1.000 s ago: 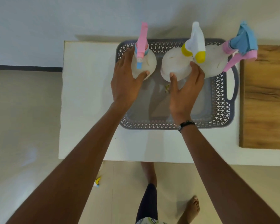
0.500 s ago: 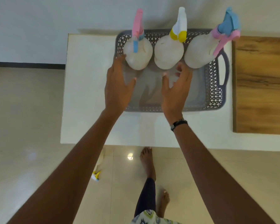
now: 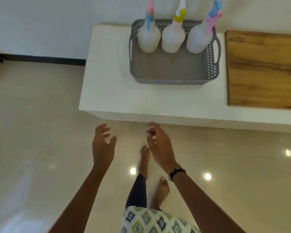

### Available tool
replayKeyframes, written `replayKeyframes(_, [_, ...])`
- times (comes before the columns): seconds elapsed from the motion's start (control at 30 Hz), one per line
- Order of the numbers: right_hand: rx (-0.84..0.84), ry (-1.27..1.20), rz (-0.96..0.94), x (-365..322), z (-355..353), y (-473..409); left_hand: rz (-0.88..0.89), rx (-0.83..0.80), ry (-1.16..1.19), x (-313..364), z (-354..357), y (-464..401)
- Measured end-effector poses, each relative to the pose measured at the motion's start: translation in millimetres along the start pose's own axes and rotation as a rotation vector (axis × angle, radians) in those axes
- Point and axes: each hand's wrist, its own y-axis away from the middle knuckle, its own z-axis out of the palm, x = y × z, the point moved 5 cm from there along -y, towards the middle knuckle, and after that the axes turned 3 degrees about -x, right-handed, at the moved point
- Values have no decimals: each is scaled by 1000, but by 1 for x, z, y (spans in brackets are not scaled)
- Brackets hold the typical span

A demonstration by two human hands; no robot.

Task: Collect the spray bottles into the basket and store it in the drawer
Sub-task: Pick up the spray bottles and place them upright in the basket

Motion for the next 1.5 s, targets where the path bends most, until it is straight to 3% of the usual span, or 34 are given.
replayKeyframes(0.27, [-494, 321, 223, 54, 122, 84, -279, -97, -86, -143, -68, 59])
replayKeyframes(0.47, [-738, 629, 152, 72, 216, 106, -380, -230, -125, -226, -100, 71])
replayKeyframes(0.6, [-767, 788, 5, 73, 286, 83, -437, -240, -64, -275, -107, 62])
replayKeyframes(0.87, [-820, 1109, -467, 81, 398, 26, -502, -223, 44, -337, -92, 30])
replayKeyframes(1.1, [-820, 1352, -760, 143, 469, -21, -593, -185, 152, -409, -56, -7])
replayKeyframes(1.23, [-736, 1533, -987, 180, 504, -42, -628, -147, 183, -452, -36, -26])
replayKeyframes(1.5, [-815, 1526, -1064, 204, 525, -60, -634, -126, 202, -489, -16, -52])
